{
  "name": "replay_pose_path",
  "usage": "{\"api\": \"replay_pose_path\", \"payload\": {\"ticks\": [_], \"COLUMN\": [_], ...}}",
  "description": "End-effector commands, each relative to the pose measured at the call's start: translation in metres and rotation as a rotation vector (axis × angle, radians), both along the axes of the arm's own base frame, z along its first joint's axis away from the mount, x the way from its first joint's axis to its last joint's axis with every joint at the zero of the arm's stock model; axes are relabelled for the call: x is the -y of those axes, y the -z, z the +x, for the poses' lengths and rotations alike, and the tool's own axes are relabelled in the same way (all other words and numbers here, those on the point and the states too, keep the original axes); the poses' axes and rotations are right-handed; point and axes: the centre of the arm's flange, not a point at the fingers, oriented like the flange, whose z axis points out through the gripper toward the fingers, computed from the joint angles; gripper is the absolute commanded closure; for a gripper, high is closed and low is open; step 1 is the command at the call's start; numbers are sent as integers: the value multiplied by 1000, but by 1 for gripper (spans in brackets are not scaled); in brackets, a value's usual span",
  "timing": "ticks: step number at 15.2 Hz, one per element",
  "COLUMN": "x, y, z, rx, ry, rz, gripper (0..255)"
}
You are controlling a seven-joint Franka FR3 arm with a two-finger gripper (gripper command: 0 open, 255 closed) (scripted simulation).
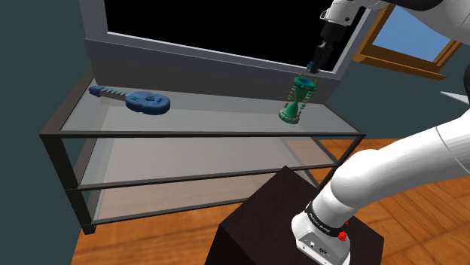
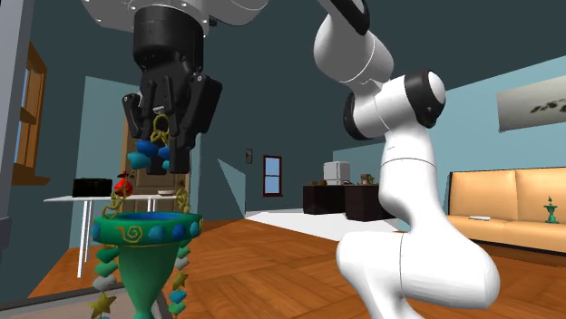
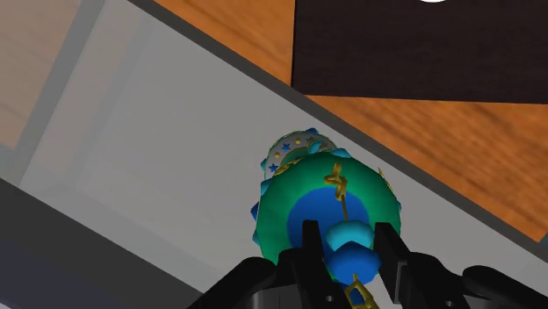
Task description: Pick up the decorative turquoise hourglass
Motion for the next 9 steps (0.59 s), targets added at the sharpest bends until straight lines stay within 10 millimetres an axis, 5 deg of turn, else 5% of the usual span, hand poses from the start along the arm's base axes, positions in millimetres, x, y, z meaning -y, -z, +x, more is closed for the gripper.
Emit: {"api": "replay_pose_path", "payload": {"ticks": [1,9], "x": [0,0], "y": [-12,-44], "z": [0,0], "rx": [1,1], "ry": [0,0], "rz": [0,0], "gripper": [255,255]}}
